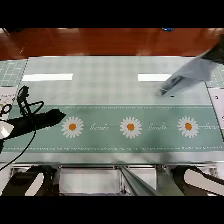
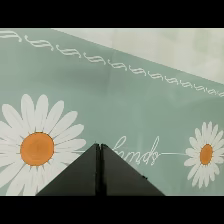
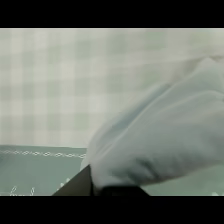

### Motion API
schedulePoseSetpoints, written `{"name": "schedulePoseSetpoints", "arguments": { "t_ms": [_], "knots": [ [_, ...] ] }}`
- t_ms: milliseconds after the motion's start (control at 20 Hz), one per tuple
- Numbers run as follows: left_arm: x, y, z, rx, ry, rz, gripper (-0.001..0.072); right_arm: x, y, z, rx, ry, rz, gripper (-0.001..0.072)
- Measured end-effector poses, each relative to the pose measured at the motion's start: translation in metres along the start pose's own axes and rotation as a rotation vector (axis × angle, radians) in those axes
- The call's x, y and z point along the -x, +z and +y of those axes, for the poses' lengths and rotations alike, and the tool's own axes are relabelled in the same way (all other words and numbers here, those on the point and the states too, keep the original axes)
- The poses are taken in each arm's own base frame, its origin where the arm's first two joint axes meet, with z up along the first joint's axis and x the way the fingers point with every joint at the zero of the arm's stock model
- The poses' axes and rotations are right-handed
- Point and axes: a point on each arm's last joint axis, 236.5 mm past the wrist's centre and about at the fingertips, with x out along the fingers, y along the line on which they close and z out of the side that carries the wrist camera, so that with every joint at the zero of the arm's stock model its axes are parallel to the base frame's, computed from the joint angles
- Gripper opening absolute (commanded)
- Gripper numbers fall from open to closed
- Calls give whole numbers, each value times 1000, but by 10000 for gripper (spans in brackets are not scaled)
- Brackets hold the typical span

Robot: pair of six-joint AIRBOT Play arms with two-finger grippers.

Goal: Fold the shirts.

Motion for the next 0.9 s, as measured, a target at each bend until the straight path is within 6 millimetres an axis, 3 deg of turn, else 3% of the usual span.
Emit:
{"name": "schedulePoseSetpoints", "arguments": {
  "t_ms": [150,300,450,600,750,900],
  "knots": [
    [0,1,-1,3,-4,-5,18,39,-9,-46,-122,-75,-46,19],
    [0,4,-1,4,-5,-18,18,62,-38,-96,-260,-183,-47,19],
    [0,9,-1,4,-5,-37,18,78,-93,-155,-440,-349,-5,19],
    [0,15,-1,5,-6,-63,18,92,-159,-198,-625,-497,49,19],
    [1,24,-1,5,-5,-102,18,96,-218,-219,-759,-597,118,20],
    [1,32,0,6,-3,-133,18,102,-259,-231,-832,-698,187,34]
  ]
}}
